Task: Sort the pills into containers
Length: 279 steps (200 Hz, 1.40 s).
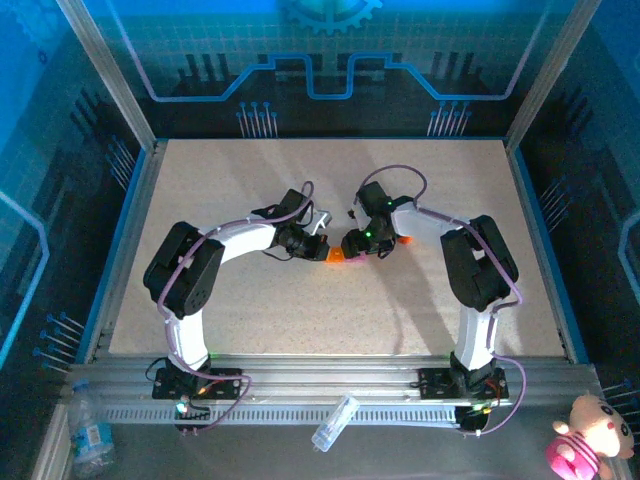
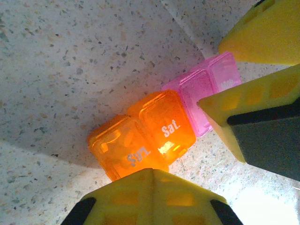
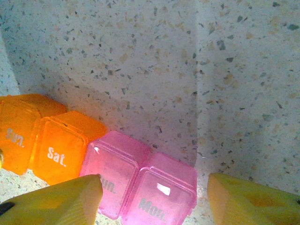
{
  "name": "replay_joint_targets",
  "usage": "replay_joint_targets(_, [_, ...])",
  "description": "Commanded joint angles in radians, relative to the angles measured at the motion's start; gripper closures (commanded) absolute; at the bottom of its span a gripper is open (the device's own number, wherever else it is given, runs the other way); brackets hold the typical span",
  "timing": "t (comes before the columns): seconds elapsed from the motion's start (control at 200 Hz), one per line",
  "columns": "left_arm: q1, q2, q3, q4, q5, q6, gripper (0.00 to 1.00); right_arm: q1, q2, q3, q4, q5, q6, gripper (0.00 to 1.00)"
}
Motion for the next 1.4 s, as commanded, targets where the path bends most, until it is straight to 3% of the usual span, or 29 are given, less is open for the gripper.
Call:
replay_joint_targets(0.0, [-0.010, 0.003, -0.014, 0.003, 0.004, -0.011, 1.00, 0.003, 0.047, -0.025, -0.012, 0.026, 0.012, 0.37])
replay_joint_targets(0.896, [-0.037, 0.077, -0.027, -0.015, -0.135, -0.011, 1.00, -0.001, 0.061, -0.034, -0.006, 0.025, 0.014, 0.37])
replay_joint_targets(1.391, [-0.020, 0.021, 0.053, -0.037, -0.170, 0.001, 0.97, -0.007, 0.063, -0.025, -0.011, 0.023, 0.011, 0.38])
